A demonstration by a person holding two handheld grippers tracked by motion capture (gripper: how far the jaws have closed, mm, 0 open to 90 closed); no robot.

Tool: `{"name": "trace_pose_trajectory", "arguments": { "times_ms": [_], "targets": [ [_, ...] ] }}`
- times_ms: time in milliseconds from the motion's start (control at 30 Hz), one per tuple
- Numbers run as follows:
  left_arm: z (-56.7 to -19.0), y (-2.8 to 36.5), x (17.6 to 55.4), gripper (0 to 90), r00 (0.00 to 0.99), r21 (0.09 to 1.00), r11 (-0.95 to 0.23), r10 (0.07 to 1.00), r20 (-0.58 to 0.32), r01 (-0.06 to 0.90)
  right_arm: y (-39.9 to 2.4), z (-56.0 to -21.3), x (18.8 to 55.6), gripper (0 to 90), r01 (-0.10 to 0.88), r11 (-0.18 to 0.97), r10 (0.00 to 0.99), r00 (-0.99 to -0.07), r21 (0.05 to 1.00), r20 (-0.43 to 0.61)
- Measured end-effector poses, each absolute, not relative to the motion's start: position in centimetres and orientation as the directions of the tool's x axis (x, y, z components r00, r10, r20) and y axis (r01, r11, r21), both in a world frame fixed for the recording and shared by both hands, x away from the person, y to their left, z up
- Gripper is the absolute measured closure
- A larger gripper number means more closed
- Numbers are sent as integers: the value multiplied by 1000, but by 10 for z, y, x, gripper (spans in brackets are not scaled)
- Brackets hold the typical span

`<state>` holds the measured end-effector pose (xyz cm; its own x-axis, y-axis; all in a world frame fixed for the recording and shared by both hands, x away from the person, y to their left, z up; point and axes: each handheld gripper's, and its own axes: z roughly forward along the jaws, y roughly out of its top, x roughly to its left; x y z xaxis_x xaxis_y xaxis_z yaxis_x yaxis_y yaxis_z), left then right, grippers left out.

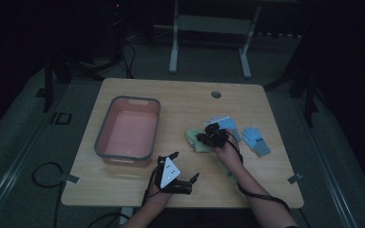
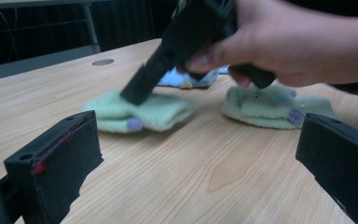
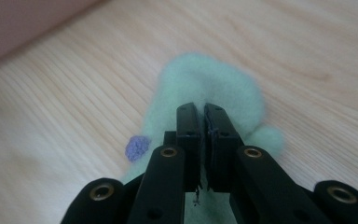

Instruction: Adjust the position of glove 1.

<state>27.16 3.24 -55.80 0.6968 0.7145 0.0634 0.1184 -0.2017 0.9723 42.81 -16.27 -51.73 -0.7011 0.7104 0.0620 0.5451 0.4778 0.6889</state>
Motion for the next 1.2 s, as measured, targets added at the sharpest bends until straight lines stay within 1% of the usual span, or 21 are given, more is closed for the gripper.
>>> {"name": "trace_pose_trajectory", "arguments": {
  "times_ms": [133,200,267,400,500,733,933,1000,1033,1167,1200],
  "targets": [
    [-558,32,272,0,695,972,-204,716,66,118,-159,-497,410,858,558,421,746,-662,714,77],
    [-558,32,272,0,694,971,-207,716,69,118,-155,-489,400,858,553,418,762,-645,720,53],
    [-558,32,271,0,694,972,-204,717,67,117,-150,-481,386,858,529,428,777,-630,732,1],
    [-558,32,271,0,694,971,-207,716,70,116,-150,-480,376,858,547,408,792,-610,731,14],
    [-558,32,271,0,695,970,-211,715,71,117,-151,-485,368,858,570,383,817,-576,727,21],
    [-558,32,271,0,693,971,-209,717,72,116,-154,-509,356,858,616,340,863,-505,711,25],
    [-558,32,271,0,695,971,-210,715,73,114,-149,-526,352,852,634,324,873,-486,702,37],
    [-558,31,271,0,694,971,-211,716,74,114,-147,-532,354,836,639,333,876,-481,693,23],
    [-558,31,271,0,695,971,-212,716,74,115,-147,-536,355,824,650,325,879,-475,687,34],
    [-558,31,271,0,696,971,-212,714,75,113,-146,-542,356,747,648,321,880,-473,691,35],
    [-558,31,271,0,696,970,-212,714,74,115,-147,-541,357,709,652,319,878,-476,688,44]
  ]
}}
